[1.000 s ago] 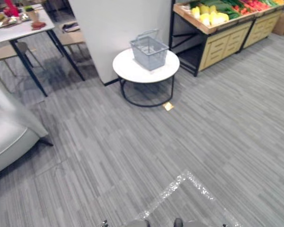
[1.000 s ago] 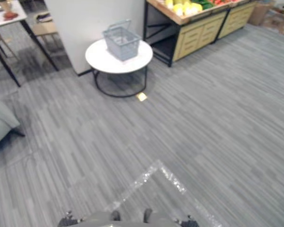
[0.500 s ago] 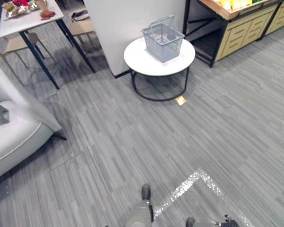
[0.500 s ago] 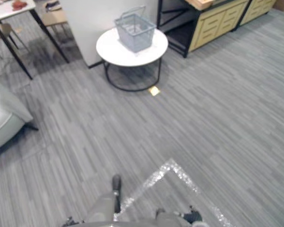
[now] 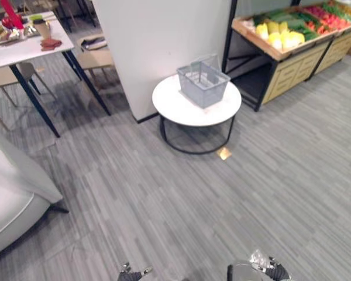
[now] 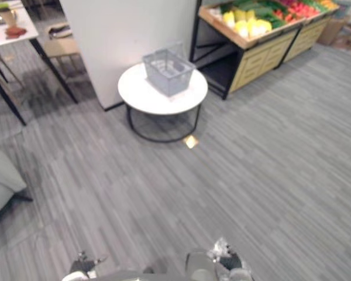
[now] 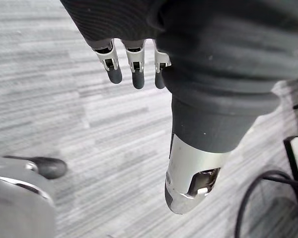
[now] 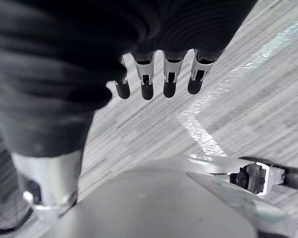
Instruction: Pick vegetable in the basket
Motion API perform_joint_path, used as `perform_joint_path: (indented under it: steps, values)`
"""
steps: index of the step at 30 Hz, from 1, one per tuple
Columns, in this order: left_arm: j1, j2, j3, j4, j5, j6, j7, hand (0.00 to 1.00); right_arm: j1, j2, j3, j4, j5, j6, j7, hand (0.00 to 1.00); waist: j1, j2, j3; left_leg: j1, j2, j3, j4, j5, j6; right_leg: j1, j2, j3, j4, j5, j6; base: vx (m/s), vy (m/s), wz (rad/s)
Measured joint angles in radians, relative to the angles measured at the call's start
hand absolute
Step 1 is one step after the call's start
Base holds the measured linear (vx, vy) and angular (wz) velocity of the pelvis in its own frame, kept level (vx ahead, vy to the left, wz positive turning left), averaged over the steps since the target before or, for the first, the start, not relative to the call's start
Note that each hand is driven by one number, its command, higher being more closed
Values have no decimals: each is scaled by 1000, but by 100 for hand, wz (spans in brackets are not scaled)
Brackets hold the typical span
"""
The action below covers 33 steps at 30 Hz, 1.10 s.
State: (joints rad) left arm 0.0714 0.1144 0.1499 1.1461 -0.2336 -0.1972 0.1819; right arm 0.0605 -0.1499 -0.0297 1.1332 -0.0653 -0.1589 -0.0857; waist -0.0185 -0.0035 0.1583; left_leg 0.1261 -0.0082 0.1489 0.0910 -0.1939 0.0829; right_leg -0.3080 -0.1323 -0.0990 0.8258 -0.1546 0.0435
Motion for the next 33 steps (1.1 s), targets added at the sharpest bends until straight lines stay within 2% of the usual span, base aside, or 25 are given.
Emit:
perform_joint_path:
  steps: [2,3,5,6,7,8,9,10,11,12,13,15,16,17,18,19,21,23,25,26,27,29,31,32,33]
  values:
    - [-10,-6,11,-2,0,0,5,0,-6,-1,-3,-15,5,-6,3,0,-7,7,6,36,34,-5,-2,-30,-21,-32,40,-35,-282,16,15,334,-118,15]
    - [-20,-7,11,-5,0,0,4,0,-5,1,-4,-19,5,-6,2,0,-9,6,7,41,42,-13,-3,-36,-31,-38,41,-34,-401,31,33,366,-171,32]
    - [-37,-15,11,-6,0,0,2,0,-7,2,-18,-20,5,-5,2,0,-10,8,23,62,58,-29,-4,-51,-54,-37,33,-23,-565,81,44,347,-195,34]
    - [-45,-24,11,-13,0,0,-3,0,-12,7,-39,-21,4,-3,2,0,-8,5,32,82,68,-37,-6,-63,-73,-36,21,-9,-662,123,52,428,-282,37]
    - [-46,-26,13,-12,0,0,-10,0,-12,13,-45,-22,4,2,1,0,-9,-5,40,111,73,-55,-12,-74,-91,-26,3,-2,-719,134,59,545,-389,37]
    - [-45,-26,14,-12,0,0,-11,0,-11,15,-46,-22,4,3,1,0,-9,-12,45,131,75,-59,-15,-85,-107,-16,-7,0,-730,134,59,592,-445,32]
    - [-45,-32,16,-11,0,0,-12,0,-15,9,-54,-25,4,5,2,0,-10,-5,55,169,101,-80,-20,-122,-129,-12,-3,-17,-690,209,66,510,-369,21]
    - [-44,-49,13,-3,0,1,-16,0,-21,2,-61,-28,1,4,3,0,-8,22,60,182,128,-84,-2,-132,-141,-40,16,-30,-594,219,65,537,-348,16]
    - [-45,-56,13,-3,0,1,-19,0,-25,1,-65,-29,-1,4,4,0,-8,30,57,174,140,-89,20,-131,-141,-53,24,-32,-557,217,61,549,-338,8]
    - [-45,-82,13,-1,-1,1,-24,0,-31,-12,-70,-28,-4,5,6,0,-7,58,57,158,178,-113,96,-118,-155,-53,58,-47,-510,177,2,538,-340,-4]
    - [-42,-89,13,5,-1,1,-27,0,-35,-15,-70,-27,-5,7,6,0,-6,66,52,137,191,-124,136,-105,-165,-52,71,-53,-500,161,-20,500,-323,-13]
    - [-38,-98,12,10,0,3,-31,0,-39,-16,-61,-25,-5,7,6,0,-7,72,51,69,215,-168,304,-41,-201,-23,103,-64,-497,127,-39,458,-284,-12]
    - [-38,-95,10,11,0,4,-33,0,-36,-21,-40,-11,-5,8,6,0,-6,73,52,3,229,-197,464,68,-254,23,124,-70,-510,107,-66,446,-265,-6]
    - [-38,-94,10,13,0,4,-34,0,-34,-29,-37,-6,-5,8,7,0,-6,73,53,-21,235,-200,520,127,-278,46,132,-71,-515,98,-71,517,-295,1]
    - [-42,-90,11,17,4,4,-35,0,-32,-29,-30,7,-5,9,7,0,-6,72,59,-75,248,-201,673,189,-297,98,137,-76,-537,80,-87,398,-204,7]
    - [-50,-90,11,17,5,3,-38,0,-35,-30,-25,23,-5,13,7,0,-3,71,68,-132,267,-162,812,147,-288,159,145,-77,-555,65,-101,375,-186,7]
    - [-51,-87,15,14,9,2,-39,0,-34,-30,-24,28,-6,18,6,0,0,63,74,-179,270,-94,876,78,-254,230,145,-72,-589,46,-119,322,-115,2]
    - [-52,-86,24,3,14,2,-49,0,-42,-29,-44,26,-5,19,5,0,5,65,74,-271,230,-39,821,-1,-188,300,136,-56,-626,20,-116,259,-25,-6]
    - [-54,-90,35,-12,14,1,-55,0,-42,-29,-53,25,-5,22,5,0,16,66,74,-335,188,-12,686,-21,-175,330,120,-47,-645,6,-101,160,61,-13]
    - [-55,-92,35,-19,13,1,-60,0,-39,-26,-65,23,-5,23,5,0,26,65,74,-352,160,5,531,-15,-167,344,108,-40,-653,-5,-90,170,90,-15]
    - [-55,-92,36,-21,14,1,-61,0,-37,-22,-69,21,-5,23,5,0,26,65,74,-353,149,14,451,-7,-158,352,103,-38,-655,-11,-84,208,113,-14]
    - [-51,-102,58,-22,14,2,-61,0,-35,-20,-66,11,-6,25,3,0,27,69,71,-364,116,11,141,77,-149,389,97,-22,-676,-37,-62,306,169,-13]
    - [-47,-118,97,-29,14,3,-68,0,-35,-31,-28,4,-6,25,3,0,37,80,62,-391,117,1,22,133,-164,409,105,-1,-683,-62,-51,325,203,-21]
    - [-47,-121,105,-31,14,4,-69,0,-35,-37,-17,3,-6,25,3,0,44,86,59,-399,125,3,4,139,-161,417,111,9,-683,-74,-47,496,317,-54]
    - [-46,-123,126,-31,14,4,-74,0,-35,-42,4,3,-6,25,4,0,65,84,52,-401,140,12,14,212,-155,444,112,49,-680,-108,-28,440,277,-57]
